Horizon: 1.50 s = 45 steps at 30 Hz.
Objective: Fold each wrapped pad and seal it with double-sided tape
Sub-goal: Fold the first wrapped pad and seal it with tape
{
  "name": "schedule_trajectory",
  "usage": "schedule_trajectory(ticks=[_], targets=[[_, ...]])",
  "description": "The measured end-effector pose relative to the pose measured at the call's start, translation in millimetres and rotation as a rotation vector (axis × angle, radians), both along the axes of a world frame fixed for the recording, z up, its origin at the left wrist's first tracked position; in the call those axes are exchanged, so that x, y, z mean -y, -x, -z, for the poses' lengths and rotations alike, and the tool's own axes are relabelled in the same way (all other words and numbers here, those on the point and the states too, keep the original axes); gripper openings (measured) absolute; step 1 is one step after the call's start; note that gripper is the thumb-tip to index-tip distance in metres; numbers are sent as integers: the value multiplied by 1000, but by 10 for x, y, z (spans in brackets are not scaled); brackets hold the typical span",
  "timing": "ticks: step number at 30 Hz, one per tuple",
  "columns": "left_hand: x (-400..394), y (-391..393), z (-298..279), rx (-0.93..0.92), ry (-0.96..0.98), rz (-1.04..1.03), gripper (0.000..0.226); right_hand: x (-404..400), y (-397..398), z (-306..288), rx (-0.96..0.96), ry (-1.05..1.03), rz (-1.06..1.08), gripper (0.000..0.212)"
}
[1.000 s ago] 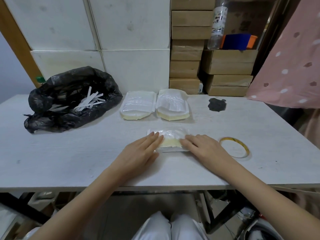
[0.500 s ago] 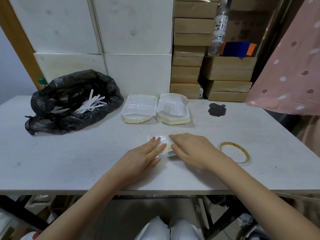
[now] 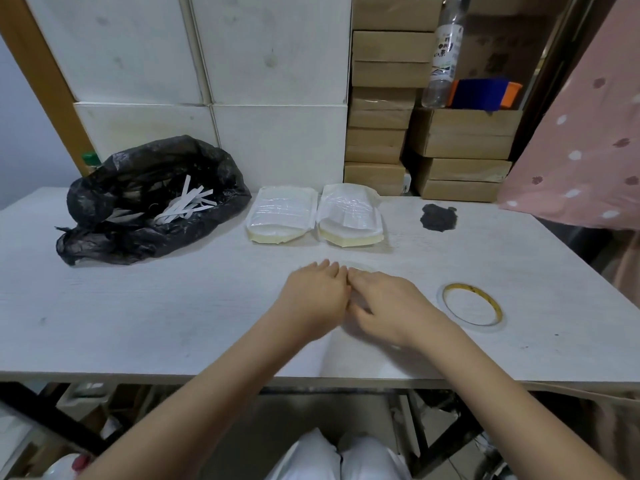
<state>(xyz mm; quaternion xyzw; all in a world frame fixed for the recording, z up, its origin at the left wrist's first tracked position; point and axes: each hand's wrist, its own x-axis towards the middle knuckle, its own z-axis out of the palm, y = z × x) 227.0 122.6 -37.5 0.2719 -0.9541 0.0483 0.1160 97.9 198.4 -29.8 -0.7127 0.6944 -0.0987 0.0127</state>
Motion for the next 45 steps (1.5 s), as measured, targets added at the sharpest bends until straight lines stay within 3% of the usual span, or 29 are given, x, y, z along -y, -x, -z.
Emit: schedule_trajectory(ticks=[4, 9, 11, 13, 17, 19, 24, 28, 32, 34, 37, 40, 42, 45], targets=[[-130, -32, 155, -111, -96, -103, 40, -55, 110, 58, 224, -61, 35, 56], [-200, -117, 270, -196, -302, -209, 46, -30, 233, -170, 1250, -10, 247, 36], [-191, -115, 254, -213, -338, -208, 45, -13, 296, -302, 1502, 87, 305, 31], [-187, -112, 260, -207, -321, -210, 45, -45, 292, -369, 1349, 165, 287, 32], [-201, -115, 274, -206, -304, -202, 46, -156, 111, -164, 272, -64, 147, 52], [-196, -110, 278, -202, -298, -202, 47, -187, 67, 27, 115, -96, 140, 56], [-231, -68, 367, -214, -306, -146, 51, -272, 131, 363, 187, -64, 95, 60], [-257, -92, 368, -320, -434, -144, 50, -284, 247, 377, 682, -78, 199, 49], [-251, -99, 308, -385, -451, -94, 48, -291, 262, 313, 840, 13, 214, 43], [-227, -91, 317, -376, -419, -95, 44, -332, 347, 267, 801, 126, 208, 43], [-184, -71, 355, -349, -358, -122, 50, -490, 703, 220, 467, 348, 345, 54], [-178, -22, 355, -376, -353, -147, 47, -744, 1128, 259, 242, 55, 519, 82], [-200, 7, 335, -403, -351, -153, 50, -863, 1266, 329, 327, -125, 537, 94], [-225, 53, 293, -445, -393, -189, 29, -919, 1280, 401, 434, -62, 491, 88]])
